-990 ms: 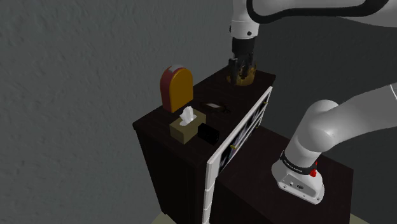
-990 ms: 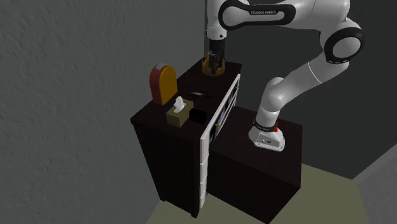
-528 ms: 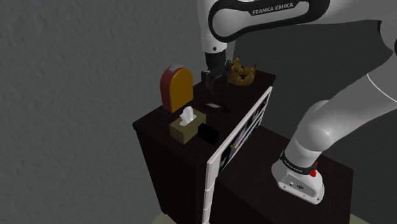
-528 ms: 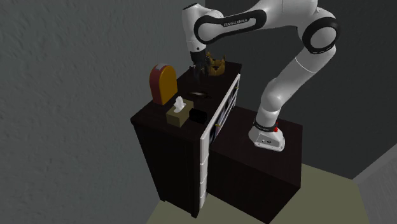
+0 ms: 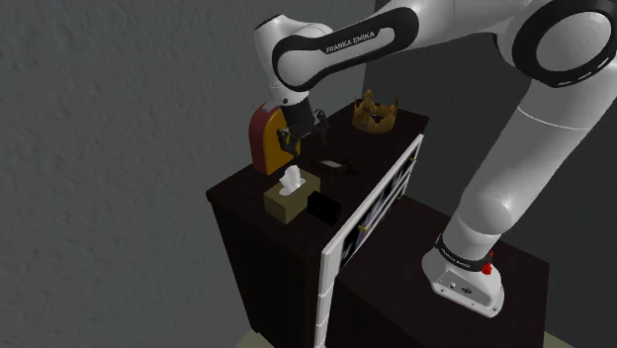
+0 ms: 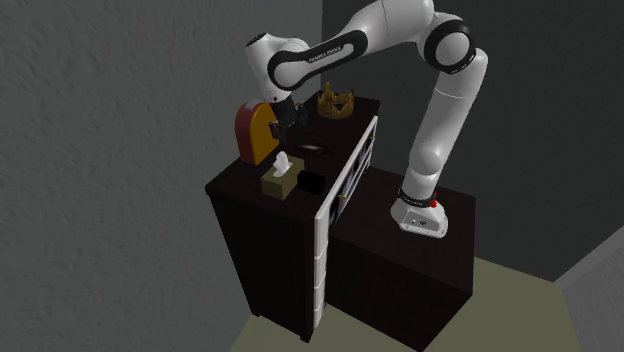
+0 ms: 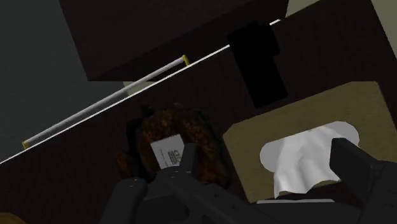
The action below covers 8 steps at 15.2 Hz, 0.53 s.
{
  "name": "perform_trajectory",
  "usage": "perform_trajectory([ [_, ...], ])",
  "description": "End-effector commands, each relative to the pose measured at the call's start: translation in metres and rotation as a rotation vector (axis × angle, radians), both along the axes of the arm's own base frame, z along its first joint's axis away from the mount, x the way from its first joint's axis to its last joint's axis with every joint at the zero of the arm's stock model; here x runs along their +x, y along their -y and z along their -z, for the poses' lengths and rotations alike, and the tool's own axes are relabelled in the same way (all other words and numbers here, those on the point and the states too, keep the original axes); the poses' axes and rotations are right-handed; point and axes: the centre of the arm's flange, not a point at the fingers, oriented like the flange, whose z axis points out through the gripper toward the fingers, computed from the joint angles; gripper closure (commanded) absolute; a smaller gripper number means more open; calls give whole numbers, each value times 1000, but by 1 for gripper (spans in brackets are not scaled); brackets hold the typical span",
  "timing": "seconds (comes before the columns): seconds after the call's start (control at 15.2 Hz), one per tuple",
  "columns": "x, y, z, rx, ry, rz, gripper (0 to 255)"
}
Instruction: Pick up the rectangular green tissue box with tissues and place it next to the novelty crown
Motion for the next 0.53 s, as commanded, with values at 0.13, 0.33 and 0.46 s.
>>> perform_trajectory([
  [0.13, 50, -11, 38, -61, -32, 95, 0],
  [0.33, 85, -16, 67, -106, -55, 164, 0],
  [0.46, 87, -15, 75, -110, -58, 171, 0],
])
